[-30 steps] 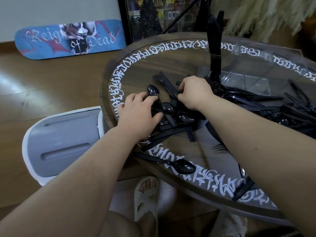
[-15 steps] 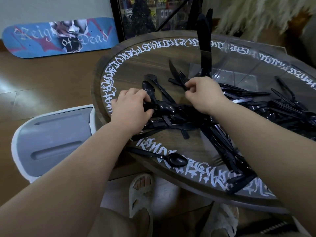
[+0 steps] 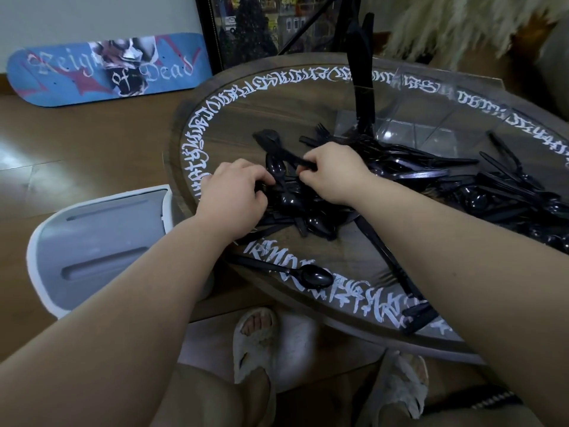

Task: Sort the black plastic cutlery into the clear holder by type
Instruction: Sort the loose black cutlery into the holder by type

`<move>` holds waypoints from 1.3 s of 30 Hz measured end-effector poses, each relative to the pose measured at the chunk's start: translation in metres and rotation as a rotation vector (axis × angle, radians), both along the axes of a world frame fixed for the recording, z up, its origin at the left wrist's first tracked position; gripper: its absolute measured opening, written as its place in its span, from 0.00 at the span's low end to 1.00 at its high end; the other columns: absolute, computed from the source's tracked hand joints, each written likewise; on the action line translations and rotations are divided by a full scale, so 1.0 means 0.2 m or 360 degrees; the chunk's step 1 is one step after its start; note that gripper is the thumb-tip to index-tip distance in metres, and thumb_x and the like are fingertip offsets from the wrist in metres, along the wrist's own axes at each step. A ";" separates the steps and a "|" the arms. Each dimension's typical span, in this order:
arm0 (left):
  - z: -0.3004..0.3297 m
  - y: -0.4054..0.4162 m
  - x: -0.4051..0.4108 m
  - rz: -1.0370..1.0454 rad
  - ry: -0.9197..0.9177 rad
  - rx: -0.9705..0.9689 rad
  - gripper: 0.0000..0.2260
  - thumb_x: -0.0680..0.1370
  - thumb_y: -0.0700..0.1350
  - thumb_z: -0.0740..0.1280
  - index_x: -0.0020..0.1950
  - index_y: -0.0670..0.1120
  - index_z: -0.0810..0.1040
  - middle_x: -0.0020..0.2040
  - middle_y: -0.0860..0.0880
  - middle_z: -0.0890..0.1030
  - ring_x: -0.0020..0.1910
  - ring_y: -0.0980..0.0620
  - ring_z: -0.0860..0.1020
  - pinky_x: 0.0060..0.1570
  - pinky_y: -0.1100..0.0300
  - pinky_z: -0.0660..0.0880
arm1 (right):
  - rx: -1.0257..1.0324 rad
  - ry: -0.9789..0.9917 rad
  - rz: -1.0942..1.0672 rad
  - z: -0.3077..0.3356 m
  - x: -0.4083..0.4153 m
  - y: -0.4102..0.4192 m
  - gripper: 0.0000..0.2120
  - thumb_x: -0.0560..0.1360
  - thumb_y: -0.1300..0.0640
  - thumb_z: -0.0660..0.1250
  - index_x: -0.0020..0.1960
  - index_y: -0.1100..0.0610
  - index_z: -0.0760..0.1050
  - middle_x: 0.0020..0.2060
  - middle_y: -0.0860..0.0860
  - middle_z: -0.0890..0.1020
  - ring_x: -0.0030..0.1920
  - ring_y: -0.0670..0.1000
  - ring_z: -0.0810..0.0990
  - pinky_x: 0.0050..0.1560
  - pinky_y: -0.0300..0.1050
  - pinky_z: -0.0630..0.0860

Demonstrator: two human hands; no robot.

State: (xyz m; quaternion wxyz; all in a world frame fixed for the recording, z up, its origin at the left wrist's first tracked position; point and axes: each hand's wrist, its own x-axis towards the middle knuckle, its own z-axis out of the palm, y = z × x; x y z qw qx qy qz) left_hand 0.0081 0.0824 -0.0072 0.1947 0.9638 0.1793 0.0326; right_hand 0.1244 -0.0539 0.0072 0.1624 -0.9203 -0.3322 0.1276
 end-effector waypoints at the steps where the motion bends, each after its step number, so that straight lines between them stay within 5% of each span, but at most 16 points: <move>1: 0.00 0.00 0.00 0.0040 -0.0053 -0.0020 0.13 0.75 0.43 0.63 0.57 0.54 0.78 0.61 0.52 0.74 0.63 0.48 0.68 0.63 0.47 0.65 | -0.0038 0.0002 0.0014 0.00 0.01 0.01 0.09 0.77 0.53 0.61 0.40 0.51 0.76 0.36 0.51 0.77 0.44 0.56 0.77 0.44 0.44 0.72; 5: -0.02 -0.02 0.02 0.0043 -0.0162 -0.0016 0.17 0.76 0.45 0.61 0.65 0.55 0.74 0.69 0.52 0.68 0.70 0.48 0.60 0.67 0.46 0.60 | -0.0072 -0.0088 -0.0059 -0.02 0.04 -0.01 0.10 0.78 0.52 0.61 0.46 0.53 0.80 0.37 0.50 0.76 0.44 0.55 0.75 0.43 0.44 0.71; 9: -0.06 -0.05 0.05 -0.0135 0.0107 0.0081 0.20 0.80 0.54 0.57 0.72 0.61 0.65 0.76 0.54 0.58 0.76 0.50 0.50 0.69 0.43 0.54 | -0.0057 -0.0205 -0.0146 -0.04 0.07 -0.03 0.07 0.76 0.53 0.63 0.41 0.53 0.75 0.39 0.50 0.76 0.43 0.54 0.74 0.41 0.43 0.69; 12: -0.07 -0.04 0.05 -0.0042 0.0170 0.0130 0.21 0.80 0.57 0.57 0.73 0.59 0.64 0.76 0.53 0.59 0.75 0.49 0.50 0.68 0.42 0.54 | -0.0069 -0.0200 -0.0255 -0.06 0.09 -0.02 0.14 0.75 0.50 0.66 0.33 0.52 0.68 0.38 0.51 0.76 0.42 0.55 0.75 0.40 0.44 0.68; 16: -0.06 -0.02 0.05 0.0064 0.0240 0.0123 0.23 0.79 0.60 0.56 0.74 0.57 0.62 0.76 0.52 0.60 0.75 0.48 0.52 0.69 0.40 0.53 | -0.0142 -0.0152 -0.0345 -0.05 0.09 0.02 0.18 0.73 0.41 0.68 0.40 0.57 0.75 0.37 0.53 0.78 0.41 0.58 0.77 0.38 0.44 0.70; 22: -0.05 0.00 0.04 0.0068 0.0250 0.0076 0.26 0.78 0.60 0.59 0.75 0.57 0.60 0.75 0.52 0.61 0.74 0.48 0.56 0.69 0.40 0.55 | -0.0342 -0.0194 -0.0401 0.02 0.08 0.13 0.22 0.71 0.40 0.70 0.39 0.57 0.66 0.39 0.54 0.74 0.40 0.58 0.74 0.38 0.46 0.70; 29: -0.03 0.03 0.04 0.0233 0.0028 -0.0030 0.18 0.78 0.50 0.63 0.68 0.52 0.68 0.63 0.50 0.75 0.64 0.46 0.70 0.63 0.45 0.66 | -0.0322 0.0054 -0.0450 0.03 0.10 0.18 0.13 0.71 0.54 0.73 0.38 0.57 0.70 0.38 0.54 0.77 0.36 0.56 0.75 0.33 0.43 0.68; 34: -0.03 0.06 0.03 0.0365 0.0037 -0.0006 0.11 0.78 0.50 0.63 0.59 0.51 0.73 0.57 0.50 0.77 0.61 0.46 0.71 0.59 0.47 0.67 | -0.0242 0.0178 -0.0352 0.01 0.11 0.18 0.09 0.71 0.52 0.71 0.42 0.58 0.78 0.41 0.54 0.80 0.43 0.58 0.79 0.39 0.44 0.74; 39: -0.04 0.07 0.04 0.0294 0.0031 -0.0036 0.05 0.78 0.48 0.63 0.53 0.53 0.76 0.53 0.52 0.78 0.57 0.48 0.74 0.59 0.45 0.69 | 0.0011 0.0140 -0.0345 0.02 0.12 0.14 0.08 0.69 0.59 0.70 0.34 0.54 0.72 0.34 0.51 0.78 0.40 0.55 0.79 0.35 0.43 0.73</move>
